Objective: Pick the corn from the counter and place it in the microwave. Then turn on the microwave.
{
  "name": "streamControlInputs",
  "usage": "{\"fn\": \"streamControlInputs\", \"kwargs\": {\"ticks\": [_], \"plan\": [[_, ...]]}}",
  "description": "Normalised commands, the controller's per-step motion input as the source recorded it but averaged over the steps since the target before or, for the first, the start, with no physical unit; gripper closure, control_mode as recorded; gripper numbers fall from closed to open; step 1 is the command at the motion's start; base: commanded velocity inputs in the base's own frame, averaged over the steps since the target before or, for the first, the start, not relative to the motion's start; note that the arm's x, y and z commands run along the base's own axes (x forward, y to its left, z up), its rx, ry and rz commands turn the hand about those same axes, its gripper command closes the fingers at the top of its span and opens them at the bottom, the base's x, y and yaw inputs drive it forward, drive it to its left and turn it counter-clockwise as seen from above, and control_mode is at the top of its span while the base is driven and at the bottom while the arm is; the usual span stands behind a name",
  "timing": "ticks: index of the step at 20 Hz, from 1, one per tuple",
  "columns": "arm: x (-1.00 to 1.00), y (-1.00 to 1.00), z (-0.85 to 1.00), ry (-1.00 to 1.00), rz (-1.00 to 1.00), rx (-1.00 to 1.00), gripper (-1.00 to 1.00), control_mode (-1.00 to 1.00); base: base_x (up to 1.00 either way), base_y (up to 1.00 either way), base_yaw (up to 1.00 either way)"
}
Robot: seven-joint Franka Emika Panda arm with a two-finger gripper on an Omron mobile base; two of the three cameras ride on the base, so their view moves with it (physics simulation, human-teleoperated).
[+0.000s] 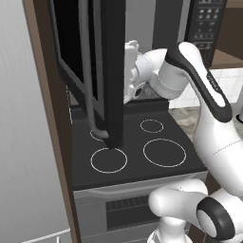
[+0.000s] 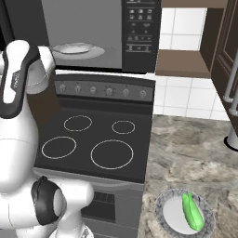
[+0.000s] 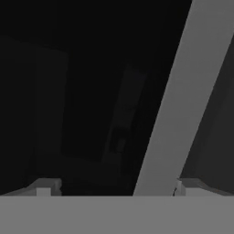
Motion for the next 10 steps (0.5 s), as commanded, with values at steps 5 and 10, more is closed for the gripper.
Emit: {"fn": "streamControlInputs", "kwargs": {"ticks": [5,10], "plan": [[-0.25,0.37,0.05,-0.01,0.00,0.00,-1.00,-1.00,0.00,0.00,0.00],[0.00,-0.63,0.07,-0.02,-0.06,-0.01,-1.00,-1.00,0.00,0.00,0.00]]}}
